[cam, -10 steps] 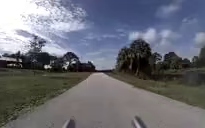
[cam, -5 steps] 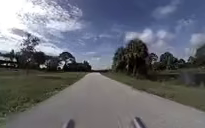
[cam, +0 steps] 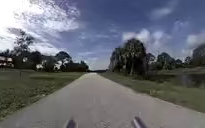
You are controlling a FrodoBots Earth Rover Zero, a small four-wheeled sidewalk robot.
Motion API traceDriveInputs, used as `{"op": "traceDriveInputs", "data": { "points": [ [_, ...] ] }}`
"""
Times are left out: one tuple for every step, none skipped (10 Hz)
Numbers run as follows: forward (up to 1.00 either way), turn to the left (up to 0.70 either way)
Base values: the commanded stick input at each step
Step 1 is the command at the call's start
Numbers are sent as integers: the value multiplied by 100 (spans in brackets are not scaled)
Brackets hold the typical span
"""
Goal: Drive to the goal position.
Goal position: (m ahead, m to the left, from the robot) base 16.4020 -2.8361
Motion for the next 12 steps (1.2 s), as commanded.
{"op": "traceDriveInputs", "data": {
  "points": [
    [69,31],
    [69,10],
    [69,3],
    [69,3],
    [69,3],
    [69,33],
    [69,22],
    [69,3],
    [69,3],
    [69,3],
    [69,3],
    [69,3]
  ]
}}
